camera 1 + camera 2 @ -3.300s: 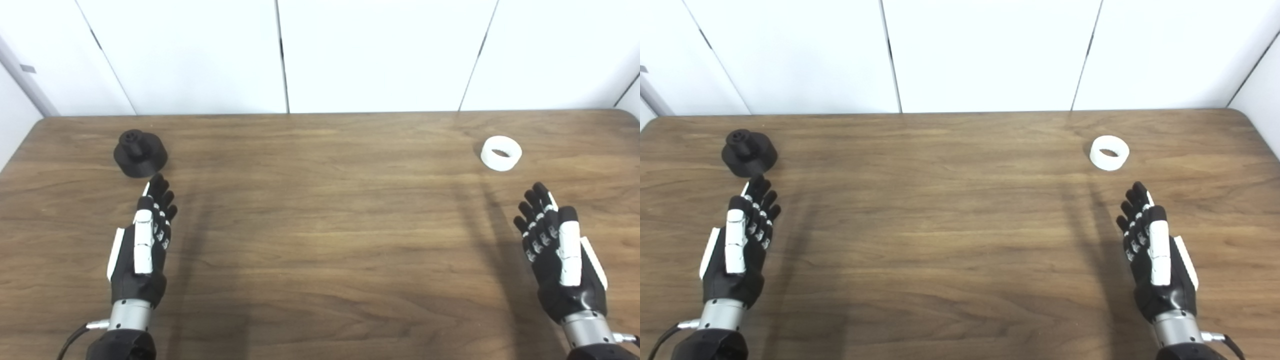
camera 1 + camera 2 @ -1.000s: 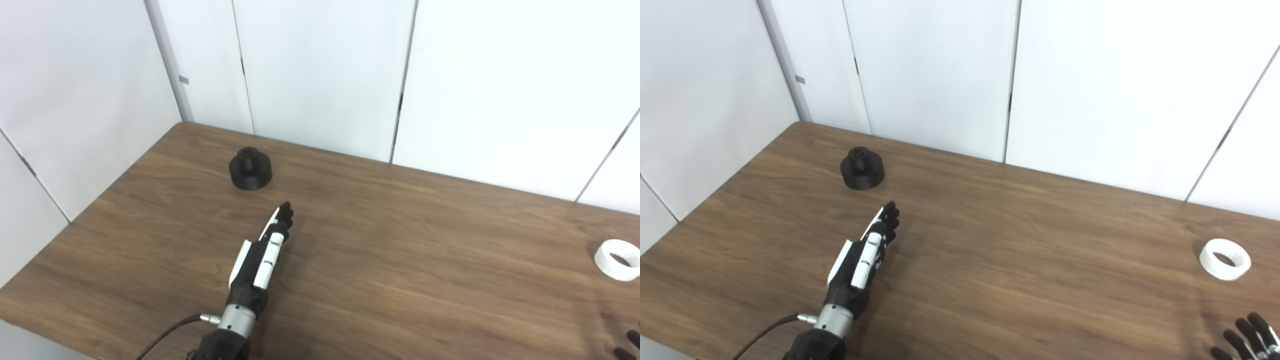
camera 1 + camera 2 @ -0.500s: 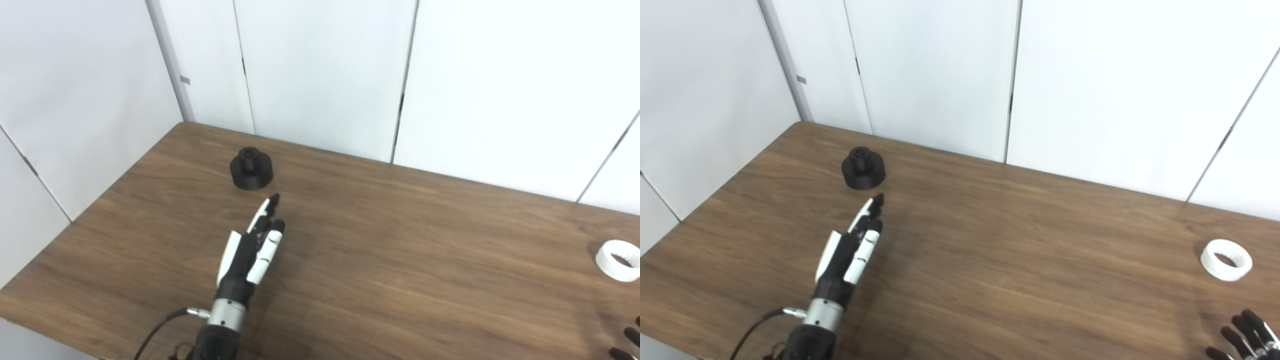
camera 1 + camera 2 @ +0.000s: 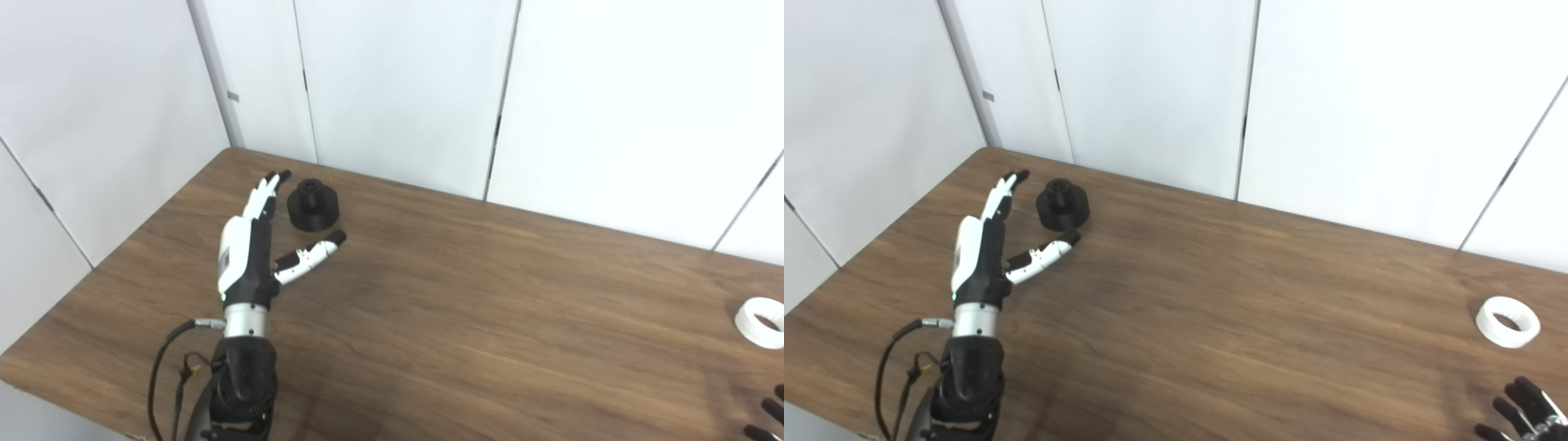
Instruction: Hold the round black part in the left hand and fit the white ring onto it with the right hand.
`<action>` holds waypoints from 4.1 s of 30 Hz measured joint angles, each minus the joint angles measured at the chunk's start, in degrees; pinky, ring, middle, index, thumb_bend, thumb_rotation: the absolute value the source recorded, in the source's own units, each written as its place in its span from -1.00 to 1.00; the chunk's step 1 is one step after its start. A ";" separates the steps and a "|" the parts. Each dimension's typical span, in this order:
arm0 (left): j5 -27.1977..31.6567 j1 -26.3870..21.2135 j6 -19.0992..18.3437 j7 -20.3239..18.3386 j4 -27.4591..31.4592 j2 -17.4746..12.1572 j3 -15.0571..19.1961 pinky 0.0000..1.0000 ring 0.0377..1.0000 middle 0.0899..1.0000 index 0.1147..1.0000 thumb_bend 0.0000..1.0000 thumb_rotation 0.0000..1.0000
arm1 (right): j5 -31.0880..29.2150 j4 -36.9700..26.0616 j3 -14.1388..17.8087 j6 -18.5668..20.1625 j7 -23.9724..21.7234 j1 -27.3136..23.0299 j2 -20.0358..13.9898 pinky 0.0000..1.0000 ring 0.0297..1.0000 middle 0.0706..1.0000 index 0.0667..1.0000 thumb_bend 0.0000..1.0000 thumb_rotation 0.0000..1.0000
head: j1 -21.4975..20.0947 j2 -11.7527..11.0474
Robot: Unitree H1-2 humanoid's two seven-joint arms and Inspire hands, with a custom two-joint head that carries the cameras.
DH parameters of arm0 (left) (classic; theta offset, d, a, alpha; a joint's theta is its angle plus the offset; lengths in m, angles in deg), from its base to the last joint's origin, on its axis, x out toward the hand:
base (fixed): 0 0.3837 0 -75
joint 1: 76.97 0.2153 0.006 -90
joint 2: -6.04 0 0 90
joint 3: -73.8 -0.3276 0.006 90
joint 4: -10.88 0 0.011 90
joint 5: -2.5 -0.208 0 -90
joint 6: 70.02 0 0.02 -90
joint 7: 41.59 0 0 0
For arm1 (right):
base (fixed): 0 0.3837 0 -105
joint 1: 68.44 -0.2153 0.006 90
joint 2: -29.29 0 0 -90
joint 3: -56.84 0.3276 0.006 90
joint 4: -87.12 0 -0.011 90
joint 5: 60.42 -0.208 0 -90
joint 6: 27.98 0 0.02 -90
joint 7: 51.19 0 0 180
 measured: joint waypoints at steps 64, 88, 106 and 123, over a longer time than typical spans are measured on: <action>-5.10 -21.41 -12.40 -3.39 -42.65 -18.80 -13.14 1.00 0.96 0.84 0.66 1.00 0.05 | 2.43 -4.01 -0.81 1.50 0.62 1.72 1.30 0.72 0.86 0.81 0.82 0.50 0.87 | -1.76 2.20; -0.26 -25.31 -10.23 -4.31 -46.56 -19.47 -17.20 1.00 0.98 0.86 0.67 1.00 -0.08 | 2.70 -4.15 -1.09 1.60 0.65 1.79 1.32 0.74 0.88 0.82 0.84 0.58 0.89 | -1.76 2.37; 0.57 -25.65 -10.03 -5.06 -46.82 -19.26 -19.24 1.00 0.97 0.85 0.69 1.00 -0.13 | 2.55 -4.73 -1.12 1.66 0.66 1.86 1.68 0.72 0.87 0.81 0.83 0.63 0.87 | -2.20 2.46; -0.19 -28.49 -11.29 -3.05 -50.12 -17.90 -21.27 1.00 0.94 0.84 0.68 1.00 -0.04 | 2.87 -4.92 -1.26 1.69 0.68 1.98 2.03 0.72 0.84 0.77 0.82 0.58 0.87 | -2.73 2.64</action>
